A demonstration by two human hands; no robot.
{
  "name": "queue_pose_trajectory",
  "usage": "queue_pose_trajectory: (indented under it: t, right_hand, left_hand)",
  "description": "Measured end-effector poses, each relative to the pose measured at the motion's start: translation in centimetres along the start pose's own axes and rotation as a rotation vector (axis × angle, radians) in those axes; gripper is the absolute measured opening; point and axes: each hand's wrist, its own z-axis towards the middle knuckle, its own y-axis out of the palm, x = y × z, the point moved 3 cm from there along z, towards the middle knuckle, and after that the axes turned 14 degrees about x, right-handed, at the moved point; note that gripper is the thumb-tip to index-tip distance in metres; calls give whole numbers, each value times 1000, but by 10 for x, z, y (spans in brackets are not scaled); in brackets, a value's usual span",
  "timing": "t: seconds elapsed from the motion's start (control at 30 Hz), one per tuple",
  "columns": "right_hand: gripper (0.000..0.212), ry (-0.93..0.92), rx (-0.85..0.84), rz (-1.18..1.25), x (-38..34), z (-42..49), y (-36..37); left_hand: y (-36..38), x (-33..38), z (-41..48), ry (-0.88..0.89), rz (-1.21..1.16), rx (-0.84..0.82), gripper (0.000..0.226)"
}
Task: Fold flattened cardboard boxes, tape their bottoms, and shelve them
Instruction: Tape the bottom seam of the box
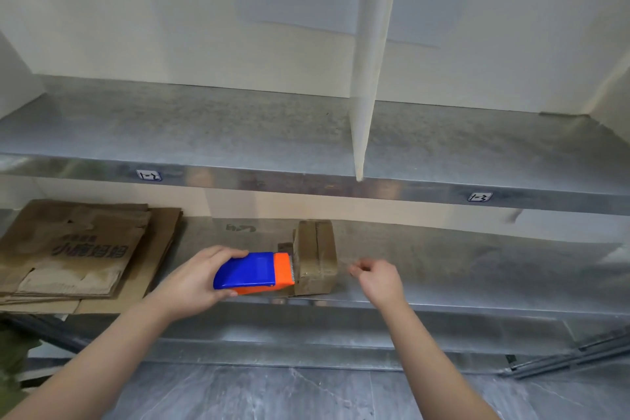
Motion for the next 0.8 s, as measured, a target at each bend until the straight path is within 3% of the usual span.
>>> queue_pose_trajectory:
  t: [0.17,0.47,0.7,0.8]
  right_hand:
    - [31,42,-65,-101,9,6,7]
    - [36,149,-161,42,7,14,43]
    - [22,143,-54,131,10,10,53]
    - [13,-16,79,164,8,1,48]
  left_hand:
    - [9,3,15,-12,48,-31,71]
    - [18,0,26,-77,99,-105,70]
    - [20,4,26,-60,99,-80,70]
    - [21,5,26,-49,95,-63,70]
